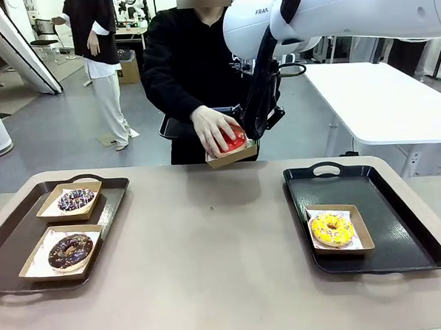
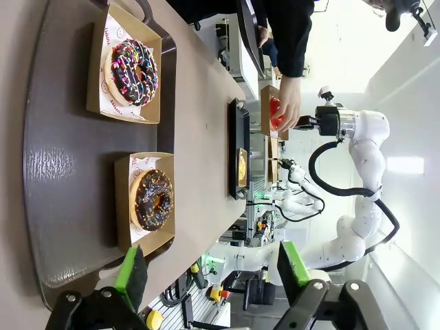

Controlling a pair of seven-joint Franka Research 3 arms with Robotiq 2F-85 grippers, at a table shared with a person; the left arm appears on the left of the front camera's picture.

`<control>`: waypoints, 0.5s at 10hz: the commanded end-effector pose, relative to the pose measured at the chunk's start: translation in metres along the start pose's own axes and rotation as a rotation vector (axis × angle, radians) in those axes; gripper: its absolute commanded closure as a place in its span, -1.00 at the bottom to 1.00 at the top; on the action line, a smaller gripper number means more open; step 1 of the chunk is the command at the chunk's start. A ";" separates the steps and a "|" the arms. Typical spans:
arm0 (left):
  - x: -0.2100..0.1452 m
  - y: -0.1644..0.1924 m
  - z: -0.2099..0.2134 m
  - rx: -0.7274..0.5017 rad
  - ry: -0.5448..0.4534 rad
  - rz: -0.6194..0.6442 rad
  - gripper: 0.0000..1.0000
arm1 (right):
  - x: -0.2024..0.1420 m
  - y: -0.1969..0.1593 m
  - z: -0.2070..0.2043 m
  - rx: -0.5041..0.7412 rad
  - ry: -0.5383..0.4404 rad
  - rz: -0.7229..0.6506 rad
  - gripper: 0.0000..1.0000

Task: Individually package the donuts and arrange them on the tray.
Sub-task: Place the picked Paper togo box on the Handle tray.

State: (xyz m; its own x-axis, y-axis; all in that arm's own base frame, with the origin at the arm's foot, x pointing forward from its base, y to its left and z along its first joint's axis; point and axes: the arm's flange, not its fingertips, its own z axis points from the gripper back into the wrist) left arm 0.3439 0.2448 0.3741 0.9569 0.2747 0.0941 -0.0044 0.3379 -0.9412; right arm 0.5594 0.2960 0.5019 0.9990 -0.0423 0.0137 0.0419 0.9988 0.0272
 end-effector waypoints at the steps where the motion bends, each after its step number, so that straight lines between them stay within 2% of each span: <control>1: -0.005 -0.001 0.000 0.007 -0.004 -0.005 -1.00 | -0.004 -0.003 0.000 -0.003 -0.001 -0.006 1.00; 3: -0.005 -0.001 0.000 0.007 -0.004 -0.005 -1.00 | 0.000 0.000 0.000 0.000 0.000 0.000 0.96; 5: -0.005 -0.001 0.000 0.007 -0.004 -0.005 -1.00 | -0.028 -0.035 0.031 -0.015 -0.029 0.068 0.96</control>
State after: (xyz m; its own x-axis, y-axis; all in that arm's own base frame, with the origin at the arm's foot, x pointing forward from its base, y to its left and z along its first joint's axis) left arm 0.3438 0.2448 0.3740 0.9569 0.2748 0.0939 -0.0046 0.3378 -0.9412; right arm 0.5524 0.2880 0.5172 0.9995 -0.0124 0.0285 0.0117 0.9996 0.0247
